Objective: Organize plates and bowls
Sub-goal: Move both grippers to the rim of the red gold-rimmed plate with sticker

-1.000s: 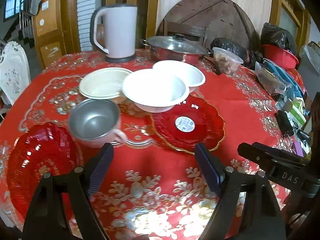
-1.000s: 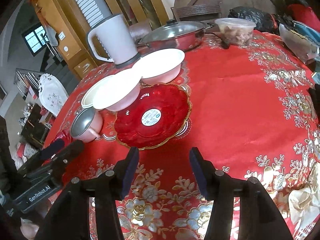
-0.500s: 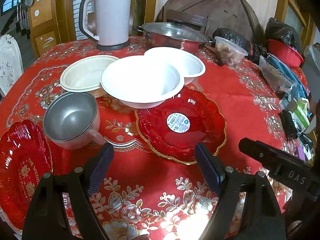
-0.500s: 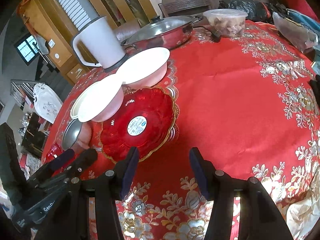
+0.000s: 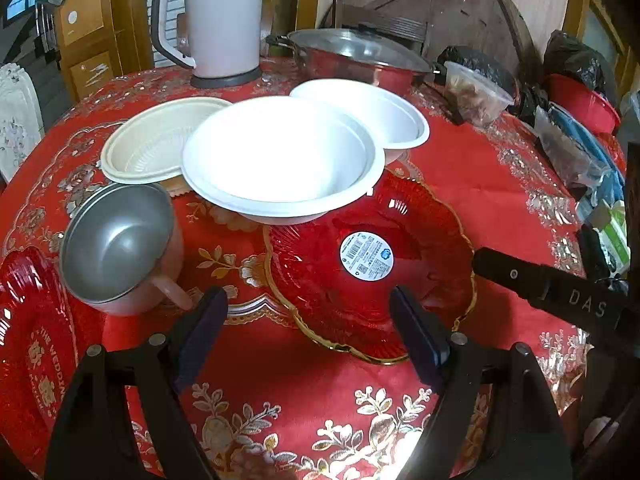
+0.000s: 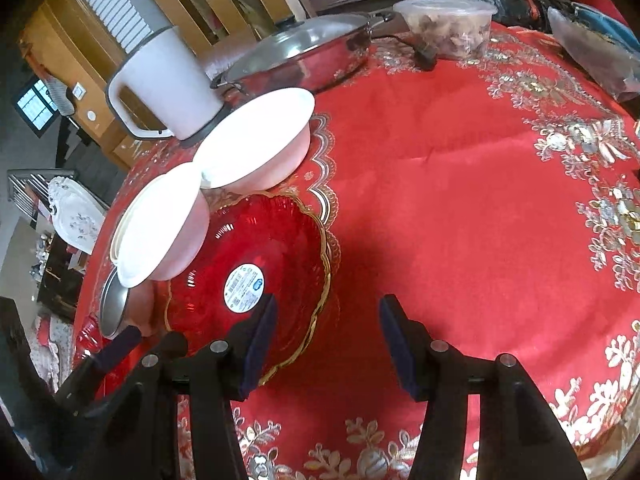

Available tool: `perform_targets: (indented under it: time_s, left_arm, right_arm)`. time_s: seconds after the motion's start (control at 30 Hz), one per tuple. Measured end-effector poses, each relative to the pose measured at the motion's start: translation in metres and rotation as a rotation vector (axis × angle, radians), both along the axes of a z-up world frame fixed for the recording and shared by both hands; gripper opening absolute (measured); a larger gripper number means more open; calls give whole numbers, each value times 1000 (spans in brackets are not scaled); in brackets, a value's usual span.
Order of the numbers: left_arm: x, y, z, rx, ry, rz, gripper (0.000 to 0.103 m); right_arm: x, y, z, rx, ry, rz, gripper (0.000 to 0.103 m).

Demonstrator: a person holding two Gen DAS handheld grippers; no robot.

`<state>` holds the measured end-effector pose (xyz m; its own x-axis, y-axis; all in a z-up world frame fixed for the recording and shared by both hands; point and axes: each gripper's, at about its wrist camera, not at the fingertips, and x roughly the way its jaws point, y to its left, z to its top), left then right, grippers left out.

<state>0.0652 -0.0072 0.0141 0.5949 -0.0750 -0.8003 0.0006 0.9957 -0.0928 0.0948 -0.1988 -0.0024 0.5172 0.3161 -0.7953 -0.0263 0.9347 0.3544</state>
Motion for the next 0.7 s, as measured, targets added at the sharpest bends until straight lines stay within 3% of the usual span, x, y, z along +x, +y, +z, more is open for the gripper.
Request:
perform_targets:
  time_s: [0.47,0.6,0.7]
  left_arm:
    - [22,-1,-9,9,34,-2,83]
    - [29,-1,-12,-5,47,-4,83]
    - [34,-3,-16,-9,60,-9,83]
  right_arm:
    - [24,16,-8,-28,-4,34,54]
    - [31,24,-7,-71,-6,58,30]
    - [37,26,-11,-72,12,73,23]
